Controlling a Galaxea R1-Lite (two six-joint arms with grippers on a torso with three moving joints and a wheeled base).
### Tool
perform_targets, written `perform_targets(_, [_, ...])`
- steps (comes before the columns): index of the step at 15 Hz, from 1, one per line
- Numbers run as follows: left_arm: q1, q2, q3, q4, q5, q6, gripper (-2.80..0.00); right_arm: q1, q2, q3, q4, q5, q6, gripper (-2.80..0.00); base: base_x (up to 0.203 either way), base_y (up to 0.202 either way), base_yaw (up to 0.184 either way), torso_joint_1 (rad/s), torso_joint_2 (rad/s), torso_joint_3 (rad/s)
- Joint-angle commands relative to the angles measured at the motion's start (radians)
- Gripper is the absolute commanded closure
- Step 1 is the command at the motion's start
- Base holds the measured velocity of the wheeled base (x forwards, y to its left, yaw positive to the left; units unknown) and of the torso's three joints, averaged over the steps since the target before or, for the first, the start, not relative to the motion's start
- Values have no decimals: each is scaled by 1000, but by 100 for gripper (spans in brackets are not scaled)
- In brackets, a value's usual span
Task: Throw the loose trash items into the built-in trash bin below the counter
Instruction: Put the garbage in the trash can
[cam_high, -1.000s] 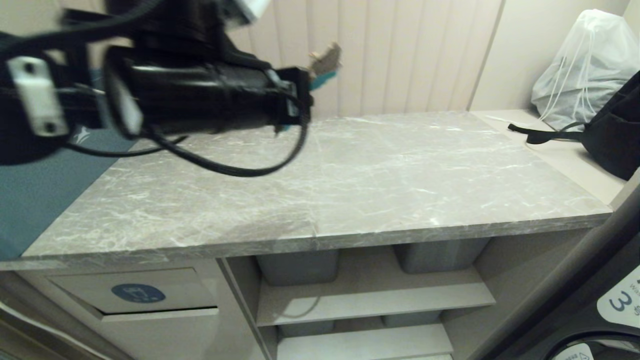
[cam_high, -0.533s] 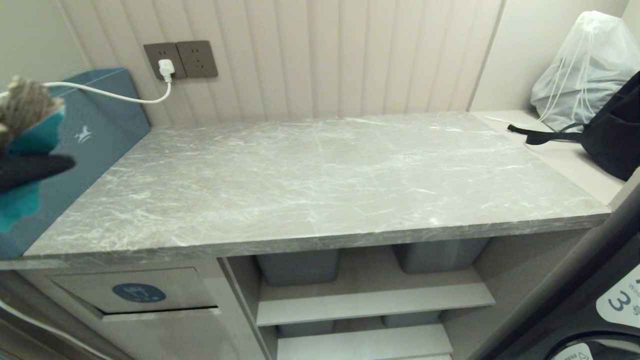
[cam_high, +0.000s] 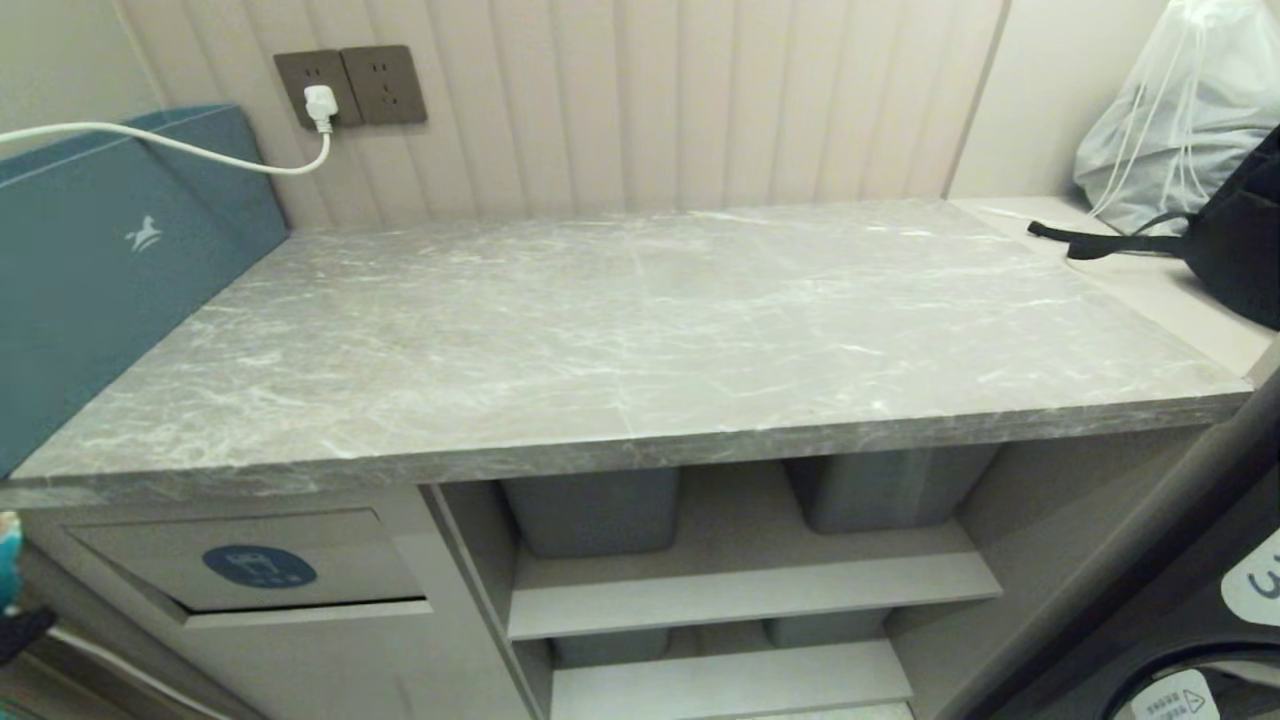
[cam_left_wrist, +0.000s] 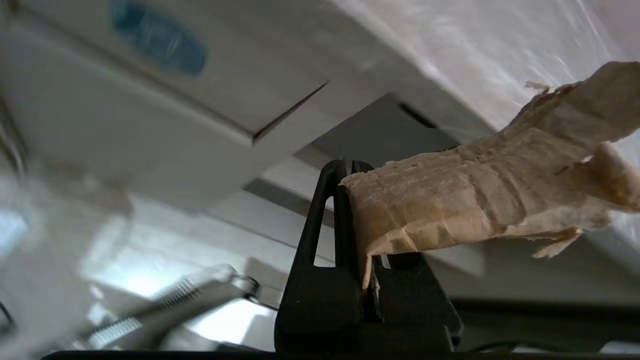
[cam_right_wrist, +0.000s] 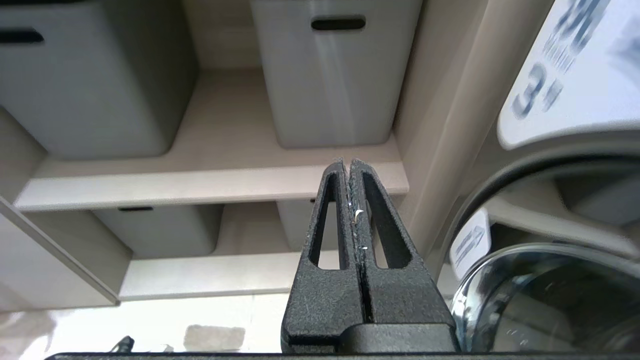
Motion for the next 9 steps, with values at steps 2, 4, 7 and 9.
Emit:
perform_targets(2, [3, 3, 28, 68, 32, -237, 0, 0, -1, 0, 0, 0, -1, 0, 0, 0, 0, -207, 488, 277])
perform_targets(4, [6, 54, 62, 76, 40, -385, 0, 0, -1, 0, 0, 0, 0, 0, 0, 0, 0, -195, 483, 282])
perform_targets(7, [15, 103, 107, 82, 39, -560, 0, 0, -1, 0, 0, 0, -1, 0, 0, 0, 0, -186, 475, 288])
perform_targets(9, [14, 128, 150, 69, 32, -602, 0, 0, -1, 0, -1, 0, 0, 0, 0, 0, 0, -177, 471, 290])
